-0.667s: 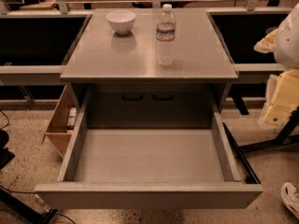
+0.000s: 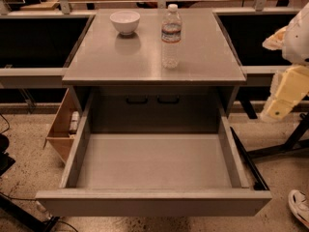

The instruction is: Place water bottle into top drawer

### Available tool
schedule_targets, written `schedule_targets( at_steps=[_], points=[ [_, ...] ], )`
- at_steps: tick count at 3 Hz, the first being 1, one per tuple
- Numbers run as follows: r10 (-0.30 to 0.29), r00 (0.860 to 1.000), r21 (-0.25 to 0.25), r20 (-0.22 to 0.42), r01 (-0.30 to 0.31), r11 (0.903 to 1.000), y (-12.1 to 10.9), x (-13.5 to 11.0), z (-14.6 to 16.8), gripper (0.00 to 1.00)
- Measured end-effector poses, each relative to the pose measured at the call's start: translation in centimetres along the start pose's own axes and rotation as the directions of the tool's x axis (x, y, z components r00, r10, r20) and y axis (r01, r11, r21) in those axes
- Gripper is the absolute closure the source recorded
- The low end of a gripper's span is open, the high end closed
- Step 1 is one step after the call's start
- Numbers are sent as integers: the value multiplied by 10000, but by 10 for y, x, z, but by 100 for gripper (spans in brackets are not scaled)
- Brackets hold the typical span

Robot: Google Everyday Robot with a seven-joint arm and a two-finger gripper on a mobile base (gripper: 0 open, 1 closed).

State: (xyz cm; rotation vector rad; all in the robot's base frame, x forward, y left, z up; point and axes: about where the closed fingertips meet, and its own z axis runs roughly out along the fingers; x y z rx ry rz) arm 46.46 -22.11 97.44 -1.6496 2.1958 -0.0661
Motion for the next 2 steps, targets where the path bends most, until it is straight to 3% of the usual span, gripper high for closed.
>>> schedule_targets(
  at_steps=[1,2],
  points=[
    [690,9822,528,1747,-793,9955,-52,-7,7,0],
    [1272,9179,943,3759,-1744,9801,-99,-30,6,0]
  ],
)
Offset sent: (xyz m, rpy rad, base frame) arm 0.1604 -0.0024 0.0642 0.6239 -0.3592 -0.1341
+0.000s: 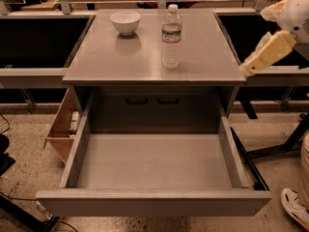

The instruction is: Place water bottle into top drawer

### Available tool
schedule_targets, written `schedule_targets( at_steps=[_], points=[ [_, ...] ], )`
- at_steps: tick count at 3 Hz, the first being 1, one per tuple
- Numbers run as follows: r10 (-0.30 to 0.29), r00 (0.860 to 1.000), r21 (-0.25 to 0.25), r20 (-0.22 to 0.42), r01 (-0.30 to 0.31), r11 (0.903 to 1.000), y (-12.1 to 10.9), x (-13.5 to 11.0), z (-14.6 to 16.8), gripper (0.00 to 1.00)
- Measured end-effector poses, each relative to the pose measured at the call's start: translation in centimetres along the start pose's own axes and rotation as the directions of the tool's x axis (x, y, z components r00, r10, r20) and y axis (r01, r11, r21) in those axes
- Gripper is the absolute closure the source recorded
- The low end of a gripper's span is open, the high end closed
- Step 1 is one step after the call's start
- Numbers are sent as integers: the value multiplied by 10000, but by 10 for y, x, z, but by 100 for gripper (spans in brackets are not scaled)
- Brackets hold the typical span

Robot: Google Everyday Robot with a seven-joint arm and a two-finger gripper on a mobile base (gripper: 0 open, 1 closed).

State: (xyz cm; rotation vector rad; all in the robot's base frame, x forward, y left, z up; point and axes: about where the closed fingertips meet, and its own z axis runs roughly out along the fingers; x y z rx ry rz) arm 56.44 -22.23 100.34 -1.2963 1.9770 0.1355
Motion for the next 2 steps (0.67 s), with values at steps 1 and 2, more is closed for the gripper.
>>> schedule_targets(
  at_steps=[1,2],
  points=[
    [745,9890,755,1278,-846,9936,-21,-37,10,0],
    [1595,9657,1331,2050,-1890,9729,-20,-58,24,0]
  ],
)
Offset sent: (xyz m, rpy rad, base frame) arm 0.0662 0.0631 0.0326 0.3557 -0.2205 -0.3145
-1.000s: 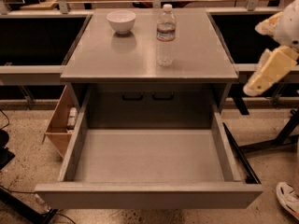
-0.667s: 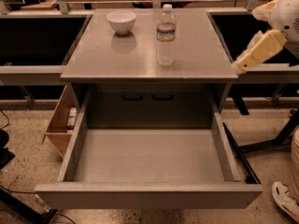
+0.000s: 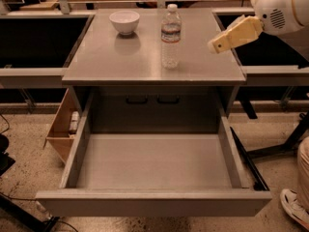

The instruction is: Place water bottle into top drawer

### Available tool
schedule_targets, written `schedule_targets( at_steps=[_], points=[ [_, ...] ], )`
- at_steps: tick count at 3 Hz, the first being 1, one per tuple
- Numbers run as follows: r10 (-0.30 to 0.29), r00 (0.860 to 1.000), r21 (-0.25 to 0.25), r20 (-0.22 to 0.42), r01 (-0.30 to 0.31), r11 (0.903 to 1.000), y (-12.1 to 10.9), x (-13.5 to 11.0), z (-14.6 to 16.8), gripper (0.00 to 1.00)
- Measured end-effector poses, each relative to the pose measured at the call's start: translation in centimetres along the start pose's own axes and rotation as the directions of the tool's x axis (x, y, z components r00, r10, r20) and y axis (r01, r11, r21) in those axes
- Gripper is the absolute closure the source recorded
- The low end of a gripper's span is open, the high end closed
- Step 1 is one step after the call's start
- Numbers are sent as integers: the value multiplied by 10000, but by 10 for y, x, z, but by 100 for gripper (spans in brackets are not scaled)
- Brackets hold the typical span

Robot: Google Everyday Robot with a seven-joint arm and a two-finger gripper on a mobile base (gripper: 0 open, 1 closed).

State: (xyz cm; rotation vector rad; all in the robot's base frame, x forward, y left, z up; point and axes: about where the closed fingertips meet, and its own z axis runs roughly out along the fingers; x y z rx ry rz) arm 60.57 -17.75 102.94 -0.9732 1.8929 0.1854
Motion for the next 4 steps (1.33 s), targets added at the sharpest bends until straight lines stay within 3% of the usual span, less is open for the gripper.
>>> schedule_targets(
  at_steps=[1,2,3,4],
  points=[
    [536,9957,579,760,-581,9966,8,-12,19,0],
    [502,9897,1218,1339,-667,9903,-6,-25,20,0],
    [572,9890,1184,1366,-736,9902,-4,-24,23,0],
    [1044,9829,931,1514,-1193,9885,8,-11,45,0]
  ],
)
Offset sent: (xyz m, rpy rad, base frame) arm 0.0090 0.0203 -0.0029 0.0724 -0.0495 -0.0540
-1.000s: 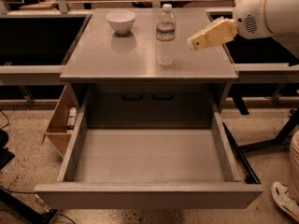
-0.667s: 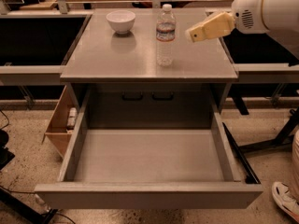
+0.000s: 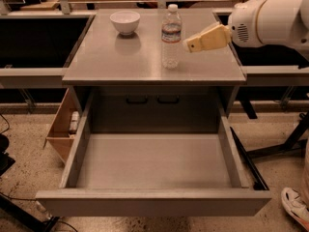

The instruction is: Place water bottle into top drawer

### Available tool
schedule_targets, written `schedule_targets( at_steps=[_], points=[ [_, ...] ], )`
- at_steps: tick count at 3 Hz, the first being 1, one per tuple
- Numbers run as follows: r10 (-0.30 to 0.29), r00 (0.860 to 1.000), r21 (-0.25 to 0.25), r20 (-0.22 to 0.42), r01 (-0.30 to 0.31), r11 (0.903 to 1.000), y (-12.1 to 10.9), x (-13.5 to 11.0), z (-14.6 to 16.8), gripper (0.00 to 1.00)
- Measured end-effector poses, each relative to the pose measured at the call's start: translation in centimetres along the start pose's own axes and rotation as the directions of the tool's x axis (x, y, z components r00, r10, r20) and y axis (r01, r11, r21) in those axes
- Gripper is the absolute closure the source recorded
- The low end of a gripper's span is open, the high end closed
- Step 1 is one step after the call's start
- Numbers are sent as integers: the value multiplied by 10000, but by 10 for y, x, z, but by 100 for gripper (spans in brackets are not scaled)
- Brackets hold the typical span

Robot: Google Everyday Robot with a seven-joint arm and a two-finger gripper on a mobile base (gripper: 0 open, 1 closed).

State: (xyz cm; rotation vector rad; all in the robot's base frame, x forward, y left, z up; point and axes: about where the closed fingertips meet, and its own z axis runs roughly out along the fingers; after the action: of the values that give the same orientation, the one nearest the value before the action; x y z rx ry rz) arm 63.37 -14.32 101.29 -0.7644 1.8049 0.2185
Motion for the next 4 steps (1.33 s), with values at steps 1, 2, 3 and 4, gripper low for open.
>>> schedule_targets(
  at_steps=[1,2,3,4],
  points=[
    [781,9967,-311,219,-774,9965,15,24,45,0],
    [1405,9890,-540,461,-1380,9890,27,37,89,0],
    [1937,9745,-686,1128,-1869,9800,29,43,124,0],
    [1902,9604,-681,2038,-1799,9813,19,41,154,0]
  ],
)
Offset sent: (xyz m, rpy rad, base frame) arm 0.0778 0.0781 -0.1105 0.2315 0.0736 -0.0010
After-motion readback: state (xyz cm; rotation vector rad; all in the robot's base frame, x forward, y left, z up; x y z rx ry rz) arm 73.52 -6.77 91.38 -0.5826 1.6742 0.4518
